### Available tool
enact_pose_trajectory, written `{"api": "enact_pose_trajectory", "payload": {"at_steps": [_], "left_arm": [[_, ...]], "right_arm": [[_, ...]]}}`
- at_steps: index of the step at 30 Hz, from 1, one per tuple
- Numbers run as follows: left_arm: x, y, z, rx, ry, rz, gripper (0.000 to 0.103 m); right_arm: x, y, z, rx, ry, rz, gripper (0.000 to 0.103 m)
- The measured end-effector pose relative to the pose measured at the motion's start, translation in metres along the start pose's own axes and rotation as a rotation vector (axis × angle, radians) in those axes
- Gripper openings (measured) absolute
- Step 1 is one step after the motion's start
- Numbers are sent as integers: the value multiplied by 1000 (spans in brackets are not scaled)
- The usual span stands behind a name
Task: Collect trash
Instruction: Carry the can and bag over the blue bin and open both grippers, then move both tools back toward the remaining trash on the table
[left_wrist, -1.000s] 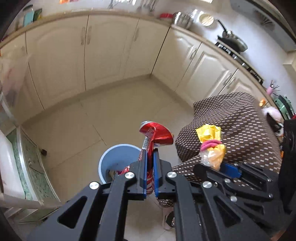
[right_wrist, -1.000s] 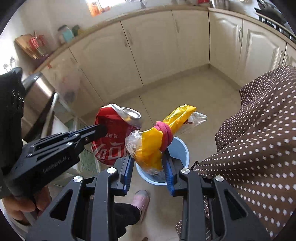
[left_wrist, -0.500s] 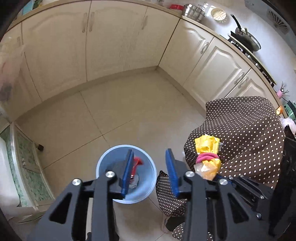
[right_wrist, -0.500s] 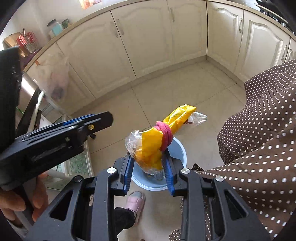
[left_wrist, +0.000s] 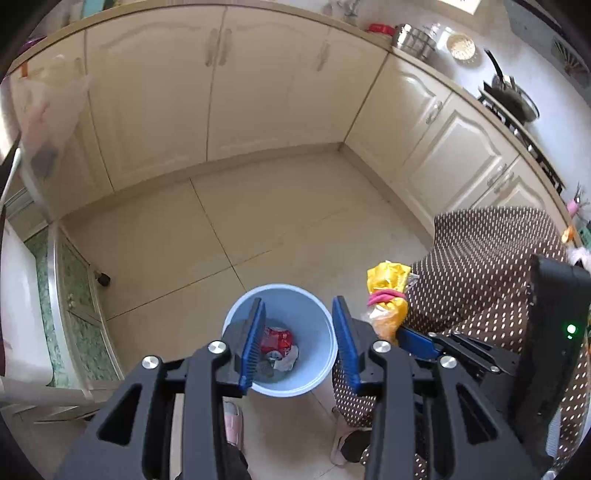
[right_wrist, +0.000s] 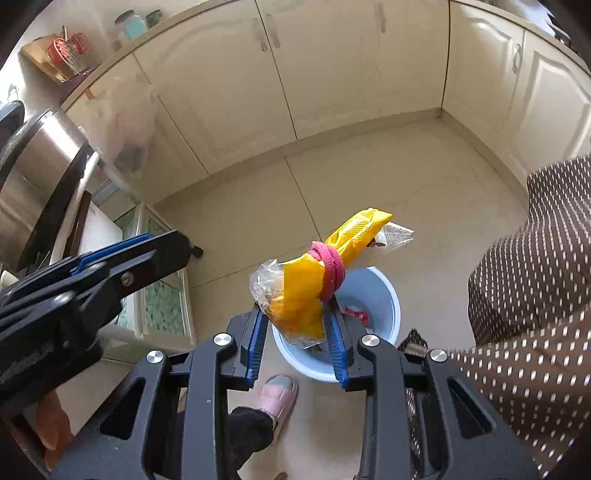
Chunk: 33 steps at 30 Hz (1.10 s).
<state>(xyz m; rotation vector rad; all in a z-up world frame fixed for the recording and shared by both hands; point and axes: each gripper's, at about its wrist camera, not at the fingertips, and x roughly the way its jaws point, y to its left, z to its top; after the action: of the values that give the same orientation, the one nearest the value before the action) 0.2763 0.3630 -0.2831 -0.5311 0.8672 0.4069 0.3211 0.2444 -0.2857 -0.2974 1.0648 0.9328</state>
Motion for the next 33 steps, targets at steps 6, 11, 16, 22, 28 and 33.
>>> {"api": "enact_pose_trajectory", "payload": {"at_steps": [6, 11, 16, 22, 28, 33], "left_arm": [[-18, 0, 9, -3, -39, 6, 41], [-32, -11, 12, -2, -63, -7, 44], [-62, -31, 15, 20, -106, -26, 45], [-108, -67, 14, 71, -181, -61, 50], [-148, -120, -2, 157, -229, -111, 51], [-172, -169, -20, 239, -254, -164, 54]], "right_arm": [[-14, -5, 16, 10, -67, -38, 52], [-39, -13, 17, 32, -121, -58, 56], [-81, -20, 12, 62, -188, -69, 56], [-155, -29, -3, 73, -310, -101, 58], [-230, -50, -33, 110, -435, -148, 61], [-285, -75, -63, 148, -521, -201, 64]]}}
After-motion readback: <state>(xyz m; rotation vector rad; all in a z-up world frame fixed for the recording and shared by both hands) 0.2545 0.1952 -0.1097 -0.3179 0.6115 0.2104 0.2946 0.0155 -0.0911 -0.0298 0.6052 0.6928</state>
